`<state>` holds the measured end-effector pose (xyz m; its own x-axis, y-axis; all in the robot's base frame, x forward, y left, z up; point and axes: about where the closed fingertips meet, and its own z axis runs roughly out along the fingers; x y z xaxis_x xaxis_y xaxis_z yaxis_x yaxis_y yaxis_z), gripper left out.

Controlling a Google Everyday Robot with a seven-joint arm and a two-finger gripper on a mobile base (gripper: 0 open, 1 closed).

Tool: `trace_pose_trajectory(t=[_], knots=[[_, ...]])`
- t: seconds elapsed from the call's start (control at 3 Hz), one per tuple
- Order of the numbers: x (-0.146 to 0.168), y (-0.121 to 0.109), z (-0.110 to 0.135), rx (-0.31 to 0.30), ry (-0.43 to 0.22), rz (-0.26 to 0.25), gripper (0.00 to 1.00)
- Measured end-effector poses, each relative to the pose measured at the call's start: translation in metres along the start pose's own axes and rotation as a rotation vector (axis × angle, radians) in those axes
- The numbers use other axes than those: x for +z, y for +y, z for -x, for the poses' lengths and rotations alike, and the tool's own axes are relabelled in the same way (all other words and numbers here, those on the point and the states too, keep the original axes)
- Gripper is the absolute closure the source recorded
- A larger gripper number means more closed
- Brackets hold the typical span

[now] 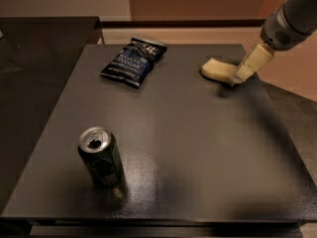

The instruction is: Pick sponge

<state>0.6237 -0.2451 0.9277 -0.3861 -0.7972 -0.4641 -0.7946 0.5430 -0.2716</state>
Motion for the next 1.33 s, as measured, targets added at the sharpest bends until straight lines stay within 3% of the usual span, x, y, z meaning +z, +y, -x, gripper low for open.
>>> trace_pose_trajectory(t=[0.67, 1.33], knots=[[0.047, -0.030, 0.000, 0.130, -0.064, 0.060, 0.00], [0.071, -0.013, 0.011, 0.145, -0.107, 0.144, 0.00]])
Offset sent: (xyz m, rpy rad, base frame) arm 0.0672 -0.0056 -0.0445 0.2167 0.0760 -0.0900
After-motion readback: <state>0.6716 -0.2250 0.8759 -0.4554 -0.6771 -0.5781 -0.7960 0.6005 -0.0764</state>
